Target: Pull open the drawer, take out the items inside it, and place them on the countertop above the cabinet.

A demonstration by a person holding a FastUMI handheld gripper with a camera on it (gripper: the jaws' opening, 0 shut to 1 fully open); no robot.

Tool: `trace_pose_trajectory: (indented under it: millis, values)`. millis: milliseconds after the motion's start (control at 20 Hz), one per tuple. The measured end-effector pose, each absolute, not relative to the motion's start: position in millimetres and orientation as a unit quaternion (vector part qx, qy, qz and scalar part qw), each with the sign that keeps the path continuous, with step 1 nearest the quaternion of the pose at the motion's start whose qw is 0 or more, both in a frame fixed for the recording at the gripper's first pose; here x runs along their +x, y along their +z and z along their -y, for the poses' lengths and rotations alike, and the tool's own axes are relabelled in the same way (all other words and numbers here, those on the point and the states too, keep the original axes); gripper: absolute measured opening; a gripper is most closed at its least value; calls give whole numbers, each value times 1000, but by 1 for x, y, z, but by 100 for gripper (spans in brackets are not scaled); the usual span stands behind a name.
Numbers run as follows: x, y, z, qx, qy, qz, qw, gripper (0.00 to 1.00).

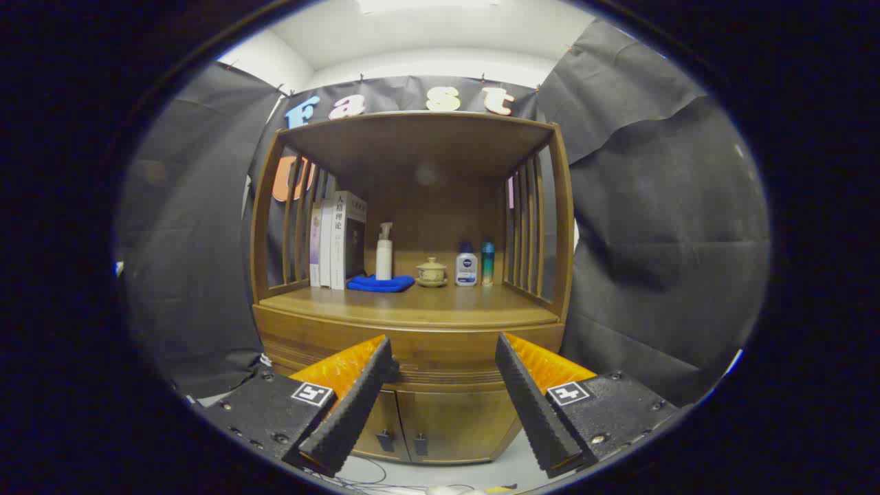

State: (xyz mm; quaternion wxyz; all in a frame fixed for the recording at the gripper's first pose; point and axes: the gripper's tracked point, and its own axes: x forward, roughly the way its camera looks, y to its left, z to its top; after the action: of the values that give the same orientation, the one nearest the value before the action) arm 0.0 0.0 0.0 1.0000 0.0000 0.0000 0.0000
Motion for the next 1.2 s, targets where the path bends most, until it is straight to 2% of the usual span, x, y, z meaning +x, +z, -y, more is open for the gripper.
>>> trace_pose_trajectory:
  millis: [650, 1200]
  values:
    - [-5, 4, -3, 1, 7, 17, 1000, 98]
    - [40, -38, -34, -33, 22, -13, 999, 99]
